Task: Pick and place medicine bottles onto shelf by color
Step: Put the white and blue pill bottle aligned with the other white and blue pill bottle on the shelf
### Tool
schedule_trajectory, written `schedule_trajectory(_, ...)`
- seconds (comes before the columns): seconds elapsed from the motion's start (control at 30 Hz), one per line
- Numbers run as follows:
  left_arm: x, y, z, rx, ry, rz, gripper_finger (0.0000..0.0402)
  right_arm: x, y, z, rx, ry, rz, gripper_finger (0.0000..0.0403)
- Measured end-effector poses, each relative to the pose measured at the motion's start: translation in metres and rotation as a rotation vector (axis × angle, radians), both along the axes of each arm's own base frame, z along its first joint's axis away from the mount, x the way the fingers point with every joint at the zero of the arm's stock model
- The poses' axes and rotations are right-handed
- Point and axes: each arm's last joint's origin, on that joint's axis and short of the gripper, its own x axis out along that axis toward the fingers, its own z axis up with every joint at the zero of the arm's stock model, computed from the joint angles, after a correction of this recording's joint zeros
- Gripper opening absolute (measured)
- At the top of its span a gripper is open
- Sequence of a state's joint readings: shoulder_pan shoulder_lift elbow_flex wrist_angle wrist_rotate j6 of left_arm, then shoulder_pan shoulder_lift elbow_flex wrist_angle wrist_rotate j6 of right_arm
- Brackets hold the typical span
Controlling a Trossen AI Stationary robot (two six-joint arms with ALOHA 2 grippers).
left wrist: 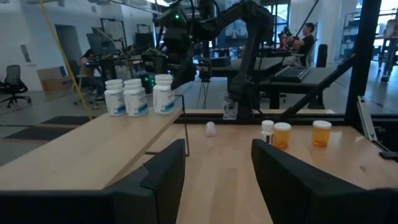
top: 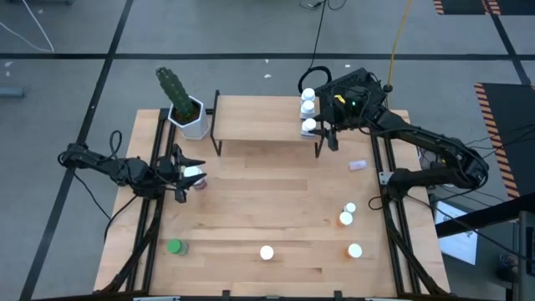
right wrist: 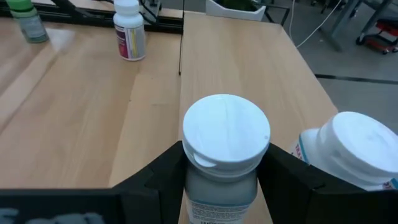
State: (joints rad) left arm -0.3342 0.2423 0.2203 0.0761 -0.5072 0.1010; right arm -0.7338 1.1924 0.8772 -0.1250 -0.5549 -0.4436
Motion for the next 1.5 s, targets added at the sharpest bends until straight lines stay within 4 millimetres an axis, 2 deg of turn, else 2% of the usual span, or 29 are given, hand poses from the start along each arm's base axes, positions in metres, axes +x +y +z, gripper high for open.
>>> schedule_trajectory(0.27,0.0,0.0,0.0,0.008,0.0,0.001,0.0188,0.006,-0.006,-0.009,0.011,0.024,0.01,0.017)
schedule_trajectory(0.57,0.0,0.0,0.0,-0.03,-0.008,0.0,0.0188,0.004,-0.009,-0.015,0.028,0.052,-0.011,0.0207)
schedule_trajectory(0.83,0.0,0.0,-0.001,-0.022,0.002,0.0,0.0188,0.001,-0.013,-0.009,-0.004,0.016,-0.03,0.0216)
schedule_trajectory(1.5,0.0,0.0,-0.002,-0.002,0.018,0.005,0.0188,-0.009,-0.003,0.007,-0.036,-0.02,-0.03,0.0216)
